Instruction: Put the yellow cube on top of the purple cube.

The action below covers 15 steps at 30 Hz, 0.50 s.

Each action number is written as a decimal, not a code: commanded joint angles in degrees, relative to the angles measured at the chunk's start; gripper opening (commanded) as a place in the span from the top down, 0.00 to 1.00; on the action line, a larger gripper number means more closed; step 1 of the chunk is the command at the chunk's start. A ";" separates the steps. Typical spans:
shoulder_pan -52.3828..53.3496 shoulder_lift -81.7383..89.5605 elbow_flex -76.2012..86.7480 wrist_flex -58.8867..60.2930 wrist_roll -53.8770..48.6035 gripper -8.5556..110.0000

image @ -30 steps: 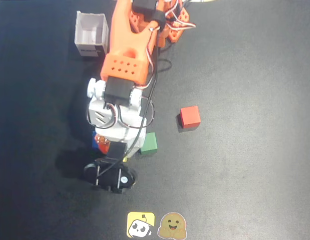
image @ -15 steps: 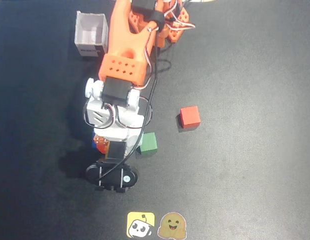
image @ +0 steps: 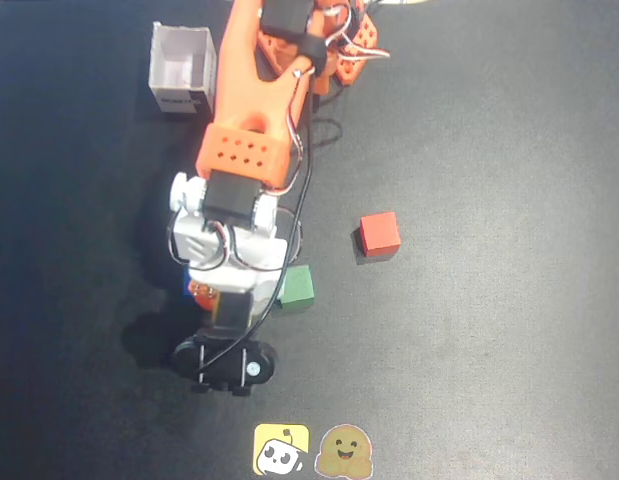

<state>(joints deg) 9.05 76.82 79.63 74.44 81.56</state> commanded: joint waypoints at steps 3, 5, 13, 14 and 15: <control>0.35 -2.37 -7.91 0.97 -0.35 0.88; 0.35 -3.87 -10.28 2.11 -0.18 0.88; -0.26 -7.73 -12.39 1.41 1.14 0.88; -0.35 -8.17 -12.74 1.32 1.32 0.88; -0.53 -8.61 -13.18 1.32 1.58 0.88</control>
<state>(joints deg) 9.05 67.85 70.05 76.55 82.27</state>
